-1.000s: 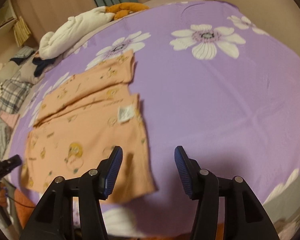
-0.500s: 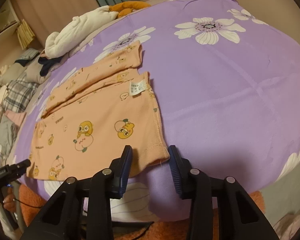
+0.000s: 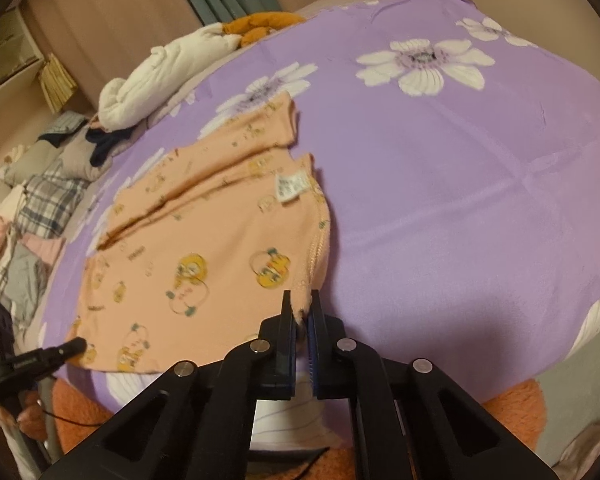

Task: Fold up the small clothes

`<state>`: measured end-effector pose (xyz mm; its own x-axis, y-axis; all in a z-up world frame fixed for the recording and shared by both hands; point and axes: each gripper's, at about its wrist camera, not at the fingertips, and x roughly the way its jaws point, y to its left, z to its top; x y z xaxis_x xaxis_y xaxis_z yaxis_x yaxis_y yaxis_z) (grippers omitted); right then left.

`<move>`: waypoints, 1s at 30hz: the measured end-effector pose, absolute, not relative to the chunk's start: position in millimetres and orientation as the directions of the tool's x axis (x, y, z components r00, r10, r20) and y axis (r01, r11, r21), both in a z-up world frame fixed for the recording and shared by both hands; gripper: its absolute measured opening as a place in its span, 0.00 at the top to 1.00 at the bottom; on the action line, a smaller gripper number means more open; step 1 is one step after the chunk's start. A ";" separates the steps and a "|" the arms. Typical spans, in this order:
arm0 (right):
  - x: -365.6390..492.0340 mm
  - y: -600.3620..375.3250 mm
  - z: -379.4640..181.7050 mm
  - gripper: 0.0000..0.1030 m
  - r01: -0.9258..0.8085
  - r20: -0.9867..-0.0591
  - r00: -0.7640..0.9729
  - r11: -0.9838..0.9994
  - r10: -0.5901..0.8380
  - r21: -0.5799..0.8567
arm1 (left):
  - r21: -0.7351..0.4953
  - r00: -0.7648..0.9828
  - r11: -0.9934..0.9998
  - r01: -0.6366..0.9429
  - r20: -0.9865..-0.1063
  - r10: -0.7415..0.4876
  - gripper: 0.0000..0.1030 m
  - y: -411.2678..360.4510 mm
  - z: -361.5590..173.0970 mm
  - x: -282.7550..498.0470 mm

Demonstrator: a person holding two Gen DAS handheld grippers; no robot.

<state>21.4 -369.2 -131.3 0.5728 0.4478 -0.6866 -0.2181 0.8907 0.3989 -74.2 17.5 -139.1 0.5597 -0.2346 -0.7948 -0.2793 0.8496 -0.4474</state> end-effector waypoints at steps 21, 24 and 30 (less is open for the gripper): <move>-28.0 -376.7 -39.9 0.94 -0.329 -0.439 0.728 0.830 0.526 0.450 | -0.549 0.778 0.820 -0.163 -0.582 -0.235 0.95 24.8 -33.4 -115.1; -33.9 -376.6 -32.0 0.94 -0.348 -0.412 0.732 0.818 0.542 0.459 | -0.564 0.800 0.816 -0.128 -0.545 -0.251 0.95 24.9 -22.6 -120.6; -41.3 -380.5 -18.5 0.94 -0.340 -0.385 0.763 0.828 0.520 0.445 | -0.575 0.819 0.813 -0.088 -0.507 -0.270 0.95 23.5 -7.2 -129.1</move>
